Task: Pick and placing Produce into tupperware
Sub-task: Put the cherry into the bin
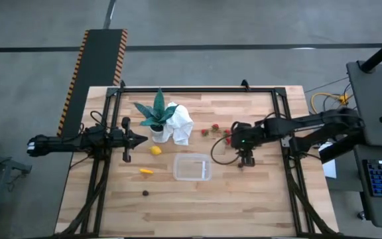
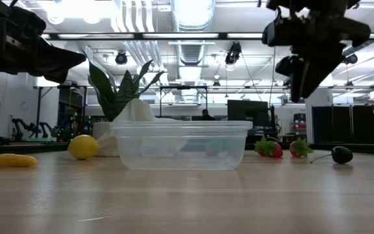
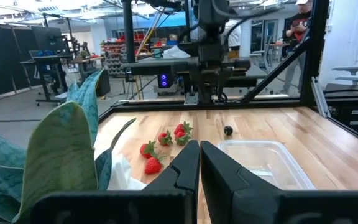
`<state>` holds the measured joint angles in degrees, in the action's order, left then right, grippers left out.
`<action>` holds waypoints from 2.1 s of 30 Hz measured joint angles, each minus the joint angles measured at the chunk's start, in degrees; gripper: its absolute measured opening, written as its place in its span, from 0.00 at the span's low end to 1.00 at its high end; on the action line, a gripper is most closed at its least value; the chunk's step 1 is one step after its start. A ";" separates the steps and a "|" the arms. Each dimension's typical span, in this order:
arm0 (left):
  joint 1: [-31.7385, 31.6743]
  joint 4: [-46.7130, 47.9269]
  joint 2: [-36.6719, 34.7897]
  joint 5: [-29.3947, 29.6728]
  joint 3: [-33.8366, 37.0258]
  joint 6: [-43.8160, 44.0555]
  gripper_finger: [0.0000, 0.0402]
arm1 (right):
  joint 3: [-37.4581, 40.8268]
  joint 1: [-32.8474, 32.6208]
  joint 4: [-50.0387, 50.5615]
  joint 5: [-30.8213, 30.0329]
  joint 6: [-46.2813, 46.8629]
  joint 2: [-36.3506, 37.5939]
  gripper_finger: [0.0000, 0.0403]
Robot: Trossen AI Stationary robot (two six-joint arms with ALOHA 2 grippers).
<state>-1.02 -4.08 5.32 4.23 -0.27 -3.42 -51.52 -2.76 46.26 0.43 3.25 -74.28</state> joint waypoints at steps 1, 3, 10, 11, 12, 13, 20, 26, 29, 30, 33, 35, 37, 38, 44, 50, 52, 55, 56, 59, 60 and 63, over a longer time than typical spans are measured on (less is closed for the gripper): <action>0.00 0.00 0.00 0.00 0.00 0.00 0.00 | -0.01 0.00 -0.01 0.00 0.48 -0.74 0.36; 0.00 -0.02 0.03 0.20 0.00 0.00 0.00 | 0.03 0.00 0.03 0.00 1.98 -2.30 0.36; 0.00 -0.26 0.07 0.77 0.00 -0.42 0.00 | 0.09 0.02 0.31 3.08 4.84 -6.83 0.36; 0.00 -0.27 0.07 0.77 0.00 -0.44 0.00 | 0.12 0.00 0.40 4.31 4.98 -7.34 0.36; 0.00 -0.26 0.07 0.77 0.00 -0.44 0.00 | 0.12 0.00 0.41 5.62 5.07 -7.91 0.36; 0.00 -0.26 0.07 0.77 0.00 -0.46 0.00 | 0.12 0.00 0.37 6.68 5.13 -8.44 0.36; 0.00 0.02 0.07 0.77 0.00 -0.41 0.00 | 0.14 -0.33 -0.13 7.27 5.81 -12.43 0.35; 0.00 0.11 0.31 0.75 0.00 -0.32 0.00 | 0.14 -0.37 -0.46 7.48 6.67 -15.55 0.33; 0.00 0.36 0.31 0.75 0.00 0.02 0.00 | 0.16 -0.37 -0.62 7.49 7.03 -16.71 0.32; 0.00 0.40 0.31 0.75 0.00 0.02 0.00 | 0.16 -0.37 -0.57 7.50 7.25 -17.03 0.32; 0.00 0.41 0.42 0.75 0.00 0.02 0.00 | 0.16 -0.37 -0.72 7.50 7.31 -17.80 0.32; 0.00 0.40 0.69 0.75 0.00 0.02 0.00 | 0.16 -0.37 -1.01 7.56 7.31 -18.28 0.32; 0.00 0.44 1.00 0.75 0.00 0.02 0.00 | 0.16 -0.37 -1.74 7.80 7.34 -18.66 0.32; 0.00 0.37 1.19 0.75 0.00 0.02 0.00 | 0.16 -0.37 -2.04 8.34 7.34 -18.77 0.32; 0.00 0.33 2.33 0.75 0.00 0.02 0.00 | 0.16 -0.51 -3.41 12.27 7.36 -19.54 0.31; 0.00 0.21 3.56 0.75 0.00 0.02 0.00 | 0.16 -0.74 -4.90 12.14 7.29 -19.54 0.32; 0.00 0.25 3.92 0.75 0.00 0.02 0.00 | 0.16 -0.74 -5.97 12.02 7.25 -19.56 0.32; 0.00 0.22 4.26 0.75 0.00 0.02 0.00 | 0.16 -0.74 -7.14 11.57 6.94 -19.56 0.31; 0.00 0.21 4.37 0.75 0.00 0.02 0.00 | 0.17 -0.74 -7.19 11.54 6.87 -19.56 0.31; 0.00 0.22 4.43 0.75 0.00 0.02 0.00 | 0.19 -0.74 -7.28 11.54 6.81 -19.57 0.31; 0.00 0.22 4.42 0.75 0.00 0.02 0.00 | 0.19 -0.74 -7.43 11.54 6.81 -19.63 0.31; 0.00 0.21 4.39 0.75 0.00 0.02 0.00 | 0.21 -0.74 -7.52 11.52 6.56 -19.67 0.31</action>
<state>-1.02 -3.87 9.72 4.97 -0.27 -3.40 -51.31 -3.51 38.74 11.94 9.82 -93.95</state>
